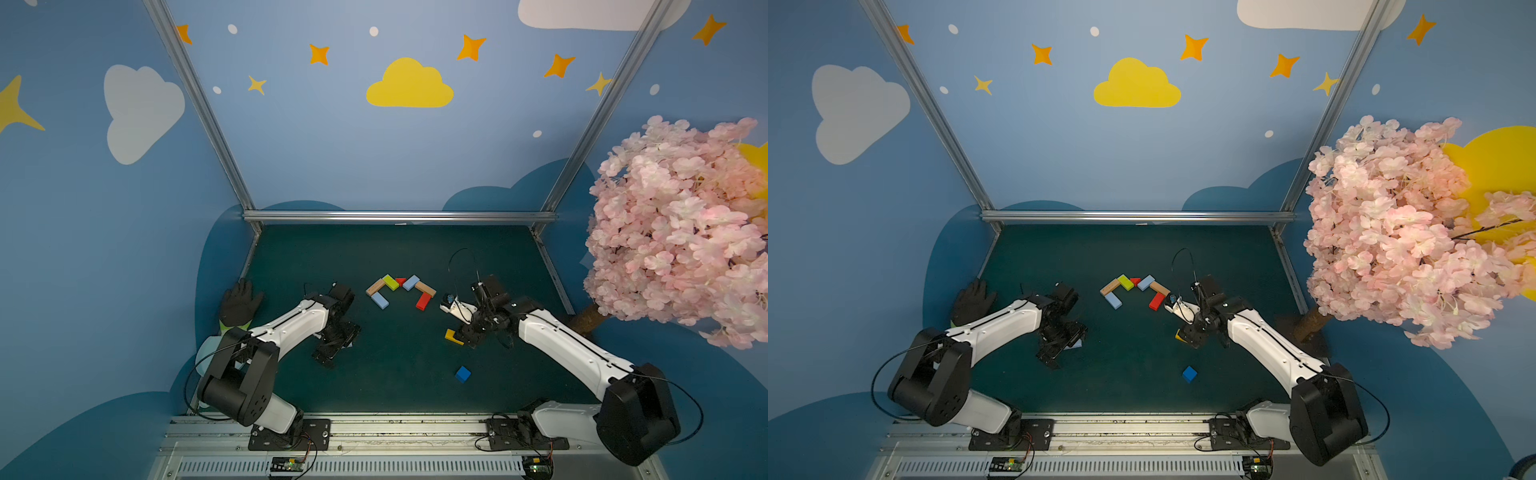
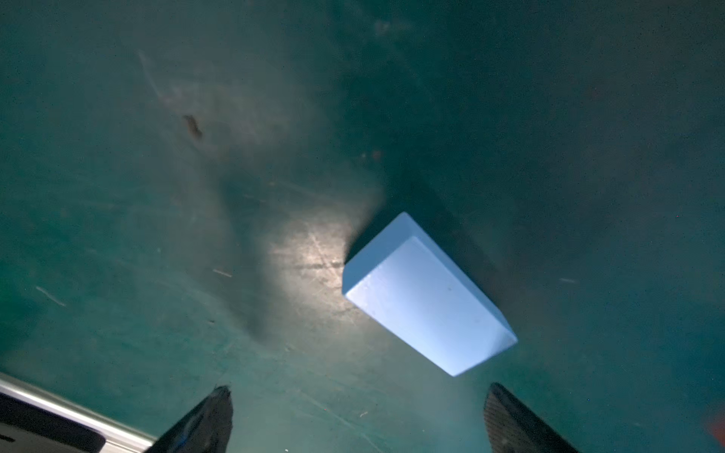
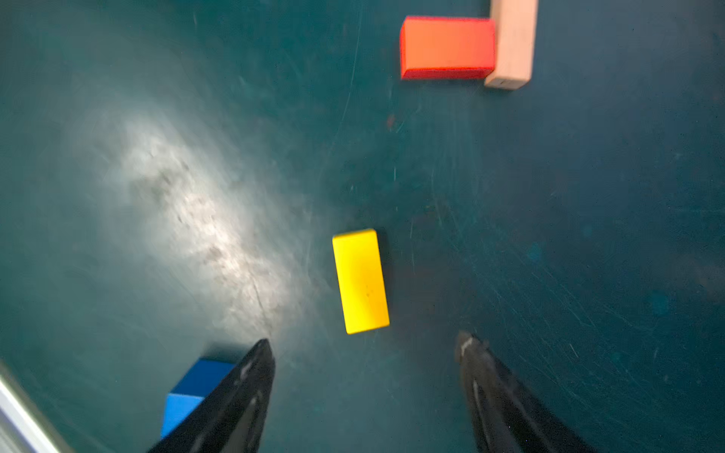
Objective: Assemble a heart with building blocks
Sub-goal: Pick up the building block from the center of the board.
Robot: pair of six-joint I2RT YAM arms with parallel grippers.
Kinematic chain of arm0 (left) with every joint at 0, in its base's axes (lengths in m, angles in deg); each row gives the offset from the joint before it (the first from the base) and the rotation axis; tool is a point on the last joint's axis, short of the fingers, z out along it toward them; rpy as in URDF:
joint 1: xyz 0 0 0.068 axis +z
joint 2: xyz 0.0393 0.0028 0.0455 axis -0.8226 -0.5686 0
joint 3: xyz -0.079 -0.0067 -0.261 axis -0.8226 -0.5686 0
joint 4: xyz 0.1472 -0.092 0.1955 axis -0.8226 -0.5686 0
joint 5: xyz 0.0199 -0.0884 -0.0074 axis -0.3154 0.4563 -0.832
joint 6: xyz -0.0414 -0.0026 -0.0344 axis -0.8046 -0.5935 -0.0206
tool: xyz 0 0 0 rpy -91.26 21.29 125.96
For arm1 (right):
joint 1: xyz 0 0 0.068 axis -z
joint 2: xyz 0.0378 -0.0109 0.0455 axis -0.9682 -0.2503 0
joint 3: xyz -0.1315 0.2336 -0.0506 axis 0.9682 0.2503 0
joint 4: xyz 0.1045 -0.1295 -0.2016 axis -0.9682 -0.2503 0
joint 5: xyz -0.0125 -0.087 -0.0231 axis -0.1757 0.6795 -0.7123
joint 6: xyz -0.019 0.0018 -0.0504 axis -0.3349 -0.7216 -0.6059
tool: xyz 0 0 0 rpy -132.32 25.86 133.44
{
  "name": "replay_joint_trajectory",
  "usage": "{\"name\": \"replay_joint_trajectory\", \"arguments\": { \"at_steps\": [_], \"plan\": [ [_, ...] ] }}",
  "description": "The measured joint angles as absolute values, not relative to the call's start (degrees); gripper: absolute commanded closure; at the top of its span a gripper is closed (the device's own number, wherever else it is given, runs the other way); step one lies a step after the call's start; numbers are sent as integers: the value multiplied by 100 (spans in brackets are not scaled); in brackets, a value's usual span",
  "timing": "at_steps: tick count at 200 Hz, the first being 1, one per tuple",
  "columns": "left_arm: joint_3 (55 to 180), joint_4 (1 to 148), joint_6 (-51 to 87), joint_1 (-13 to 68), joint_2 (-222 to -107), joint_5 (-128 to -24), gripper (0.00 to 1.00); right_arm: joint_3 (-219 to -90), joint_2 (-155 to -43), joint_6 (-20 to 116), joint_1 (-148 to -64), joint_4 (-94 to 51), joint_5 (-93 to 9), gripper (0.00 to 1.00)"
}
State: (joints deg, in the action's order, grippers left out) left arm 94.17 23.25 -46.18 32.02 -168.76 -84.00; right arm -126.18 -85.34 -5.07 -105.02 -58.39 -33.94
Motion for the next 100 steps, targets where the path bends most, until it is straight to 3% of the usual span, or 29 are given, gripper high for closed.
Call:
{"name": "replay_joint_trajectory", "arguments": {
  "at_steps": [100],
  "plan": [
    [9743, 2628, -5295, 3149, -17464, -8553, 0, -12790, -9583, -1561, -10690, -5544, -2819, 31]
  ]
}}
